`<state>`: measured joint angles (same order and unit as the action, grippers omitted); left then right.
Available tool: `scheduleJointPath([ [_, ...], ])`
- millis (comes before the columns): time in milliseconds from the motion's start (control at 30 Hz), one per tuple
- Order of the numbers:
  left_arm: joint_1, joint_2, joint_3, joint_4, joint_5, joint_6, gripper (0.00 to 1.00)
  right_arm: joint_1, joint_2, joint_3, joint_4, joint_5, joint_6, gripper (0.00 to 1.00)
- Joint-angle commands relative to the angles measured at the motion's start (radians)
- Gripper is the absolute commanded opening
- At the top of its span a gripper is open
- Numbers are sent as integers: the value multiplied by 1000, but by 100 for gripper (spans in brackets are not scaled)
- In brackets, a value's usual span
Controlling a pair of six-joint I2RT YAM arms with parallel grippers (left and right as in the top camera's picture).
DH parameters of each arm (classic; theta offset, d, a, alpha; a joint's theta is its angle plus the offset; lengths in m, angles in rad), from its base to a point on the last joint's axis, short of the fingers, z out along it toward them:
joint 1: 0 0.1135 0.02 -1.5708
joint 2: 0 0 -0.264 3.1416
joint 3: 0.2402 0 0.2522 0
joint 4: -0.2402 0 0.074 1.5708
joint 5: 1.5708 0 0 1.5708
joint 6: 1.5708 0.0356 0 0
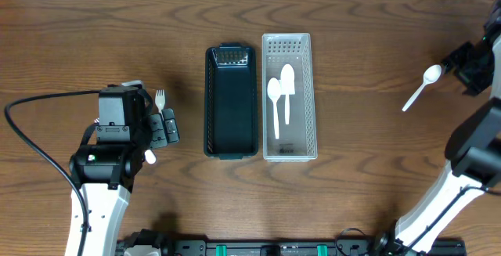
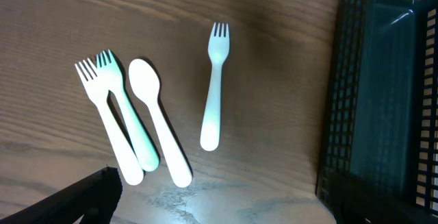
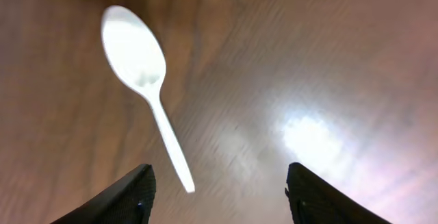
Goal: Pack container
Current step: 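Grasp the last white spoon at the right edge with right gripper, then place the last spoon into the white basket, raise right gripper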
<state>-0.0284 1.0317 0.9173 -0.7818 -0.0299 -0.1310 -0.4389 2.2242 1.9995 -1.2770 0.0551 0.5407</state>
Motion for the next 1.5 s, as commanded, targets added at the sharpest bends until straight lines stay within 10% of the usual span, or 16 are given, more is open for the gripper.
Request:
scheduleJointPath([
  [0, 2, 1, 21, -1, -8, -2, 98, 11, 65, -5, 11, -56, -39, 64],
  [700, 2, 1, 21, 2, -8, -2, 98, 77, 246, -5, 102, -58, -63, 64],
  [1100, 2, 1, 21, 17, -8, -2, 98, 78, 269, -5, 86, -60, -90, 8],
  [1467, 2, 1, 21, 17, -8, -2, 98, 105, 210, 0, 34, -90, -86, 1],
])
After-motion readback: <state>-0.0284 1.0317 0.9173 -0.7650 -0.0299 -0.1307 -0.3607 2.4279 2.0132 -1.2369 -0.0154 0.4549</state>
